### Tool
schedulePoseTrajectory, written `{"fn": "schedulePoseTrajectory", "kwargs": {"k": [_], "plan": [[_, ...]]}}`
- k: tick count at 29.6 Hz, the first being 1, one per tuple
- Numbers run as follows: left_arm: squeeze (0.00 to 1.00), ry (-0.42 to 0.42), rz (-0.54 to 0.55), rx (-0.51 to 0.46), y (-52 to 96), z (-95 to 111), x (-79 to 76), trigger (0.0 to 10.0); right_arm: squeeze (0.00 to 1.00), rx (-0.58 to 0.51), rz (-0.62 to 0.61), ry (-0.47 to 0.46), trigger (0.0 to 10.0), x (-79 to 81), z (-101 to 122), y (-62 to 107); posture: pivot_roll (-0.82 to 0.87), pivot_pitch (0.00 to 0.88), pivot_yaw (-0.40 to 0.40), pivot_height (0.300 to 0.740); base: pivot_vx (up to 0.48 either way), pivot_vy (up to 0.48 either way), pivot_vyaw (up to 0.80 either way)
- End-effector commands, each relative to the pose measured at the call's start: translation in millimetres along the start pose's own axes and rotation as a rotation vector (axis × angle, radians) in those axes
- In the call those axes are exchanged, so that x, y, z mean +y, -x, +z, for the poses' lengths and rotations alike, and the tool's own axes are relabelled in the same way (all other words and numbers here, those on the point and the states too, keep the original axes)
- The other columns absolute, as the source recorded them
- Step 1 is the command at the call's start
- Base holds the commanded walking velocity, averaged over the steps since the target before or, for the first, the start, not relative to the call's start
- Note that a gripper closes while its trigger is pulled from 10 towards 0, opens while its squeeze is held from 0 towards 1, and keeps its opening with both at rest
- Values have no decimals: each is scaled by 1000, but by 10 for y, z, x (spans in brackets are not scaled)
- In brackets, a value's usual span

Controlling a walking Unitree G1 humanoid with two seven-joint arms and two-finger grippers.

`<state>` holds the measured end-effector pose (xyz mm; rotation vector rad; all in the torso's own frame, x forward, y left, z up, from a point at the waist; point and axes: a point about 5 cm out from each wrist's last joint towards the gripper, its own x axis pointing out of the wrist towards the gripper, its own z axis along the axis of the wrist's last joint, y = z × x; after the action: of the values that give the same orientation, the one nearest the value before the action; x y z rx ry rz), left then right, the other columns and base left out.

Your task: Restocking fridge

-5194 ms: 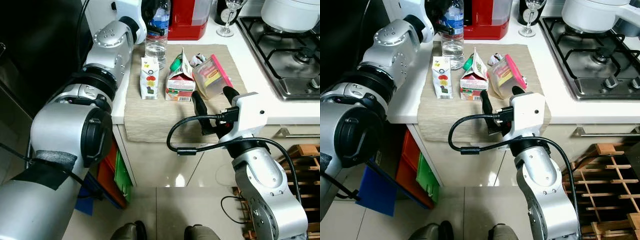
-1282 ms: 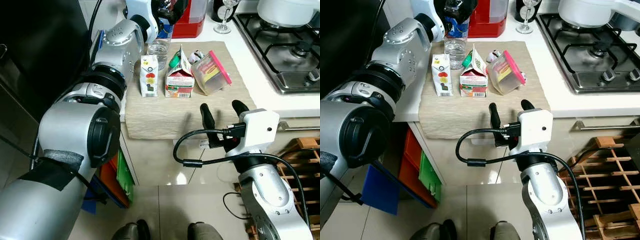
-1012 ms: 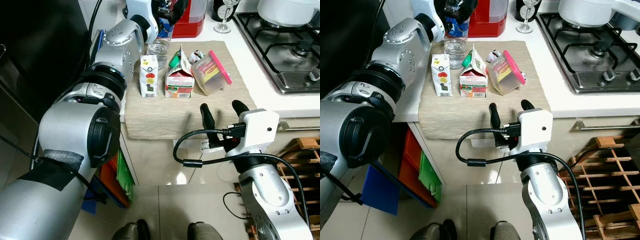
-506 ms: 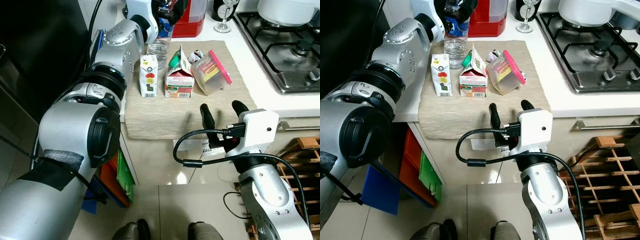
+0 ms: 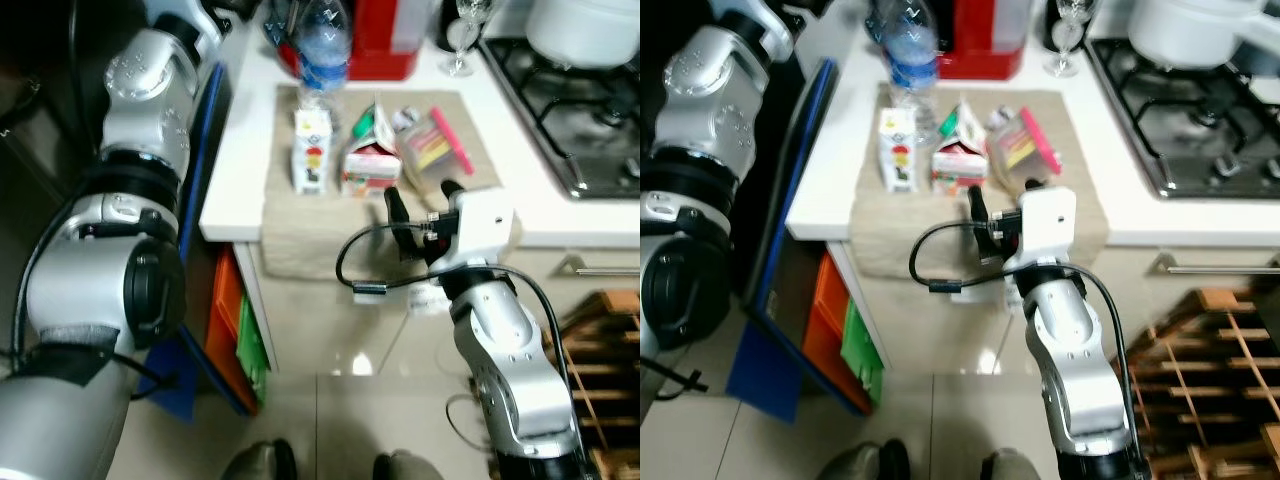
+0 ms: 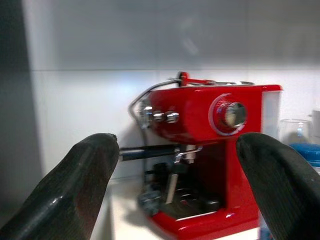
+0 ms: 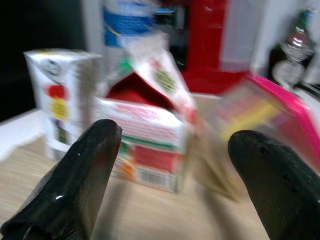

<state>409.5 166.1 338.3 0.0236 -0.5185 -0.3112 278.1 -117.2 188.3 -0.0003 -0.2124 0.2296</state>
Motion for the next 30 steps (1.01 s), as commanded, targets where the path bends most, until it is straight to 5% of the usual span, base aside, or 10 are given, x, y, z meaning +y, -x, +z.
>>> {"fn": "schedulePoseTrajectory", "kwargs": {"k": [1, 8, 13, 20, 23, 25, 30], "plan": [[0, 4, -19, -30, 11, 44, -23, 10000, 0, -9, -5, -10, 10000, -41, -8, -9, -140, 0, 31, 740, 0, 0, 0], [0, -6, -121, -18, 398, -123, -352, 10000, 0, -69, -16, 13, 10000, -92, -4, -103, -87, 0, 21, 740, 0, 0, 0], [0, 31, -111, 18, 940, -310, -636, 10000, 0, -120, -136, 37, 10000, -239, 57, 56, -58, 0, 7, 740, 0, 0, 0], [0, 24, -81, 103, 1369, -547, -873, 10000, 0, -114, -224, 79, 10000, -435, -27, 114, -37, 0, -14, 740, 0, 0, 0], [0, 25, 29, 133, 1558, -682, -843, 10000, 0, -107, -212, 104, 10000, -449, -73, 106, -36, 0, -17, 740, 0, 0, 0], [0, 98, 223, 233, 1722, -876, -740, 10000, 0, -99, -206, 105, 10000, -449, -111, 87, -34, 0, -25, 740, 0, 0, 0], [0, 86, 287, 314, 1688, -1007, -736, 10000, 0, -90, -212, 71, 10000, -449, -175, 5, -31, 0, -24, 740, 0, 0, 0]]}}
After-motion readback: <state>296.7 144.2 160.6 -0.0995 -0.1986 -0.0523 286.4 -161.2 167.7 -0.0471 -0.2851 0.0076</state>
